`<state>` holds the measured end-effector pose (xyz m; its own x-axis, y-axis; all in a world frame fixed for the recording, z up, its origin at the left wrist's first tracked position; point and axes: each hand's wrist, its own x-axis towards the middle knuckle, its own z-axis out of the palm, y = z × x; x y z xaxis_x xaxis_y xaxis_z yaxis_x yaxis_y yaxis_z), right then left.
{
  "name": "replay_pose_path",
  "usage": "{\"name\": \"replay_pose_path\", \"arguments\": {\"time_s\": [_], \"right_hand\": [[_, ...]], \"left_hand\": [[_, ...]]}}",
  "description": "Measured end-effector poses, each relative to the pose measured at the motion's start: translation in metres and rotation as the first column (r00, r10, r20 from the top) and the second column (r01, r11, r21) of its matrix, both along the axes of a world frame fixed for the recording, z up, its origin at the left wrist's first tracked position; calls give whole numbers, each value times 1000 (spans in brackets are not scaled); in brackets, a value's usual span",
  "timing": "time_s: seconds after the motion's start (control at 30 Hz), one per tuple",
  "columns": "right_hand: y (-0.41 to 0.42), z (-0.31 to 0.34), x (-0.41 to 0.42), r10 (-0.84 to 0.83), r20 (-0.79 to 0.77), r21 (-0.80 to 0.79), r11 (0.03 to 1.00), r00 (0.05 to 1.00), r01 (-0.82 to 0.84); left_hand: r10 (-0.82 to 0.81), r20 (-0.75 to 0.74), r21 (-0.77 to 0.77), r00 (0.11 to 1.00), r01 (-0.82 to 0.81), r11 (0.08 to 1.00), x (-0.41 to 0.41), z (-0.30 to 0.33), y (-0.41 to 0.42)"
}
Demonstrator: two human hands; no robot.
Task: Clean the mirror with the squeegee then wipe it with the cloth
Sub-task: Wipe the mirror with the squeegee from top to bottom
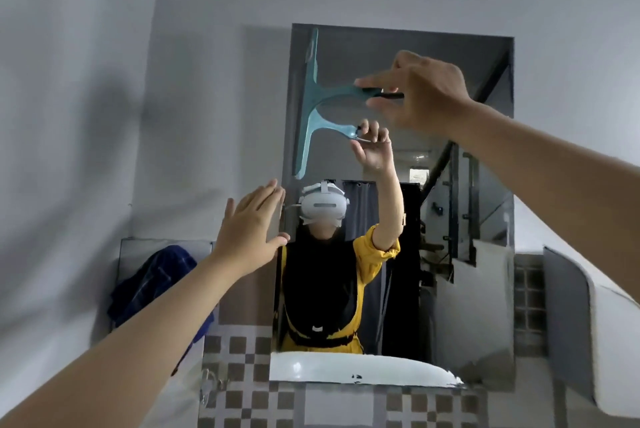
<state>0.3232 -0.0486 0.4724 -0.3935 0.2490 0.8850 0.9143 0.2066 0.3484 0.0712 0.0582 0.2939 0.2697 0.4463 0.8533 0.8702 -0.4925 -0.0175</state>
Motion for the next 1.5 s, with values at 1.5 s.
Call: {"name": "replay_pose_path", "arguments": {"time_s": [1.5], "right_hand": [[1, 48, 122, -99, -24, -106, 990, 995, 96]], "left_hand": [[133, -45, -38, 990, -135, 990, -7, -12, 23]]}}
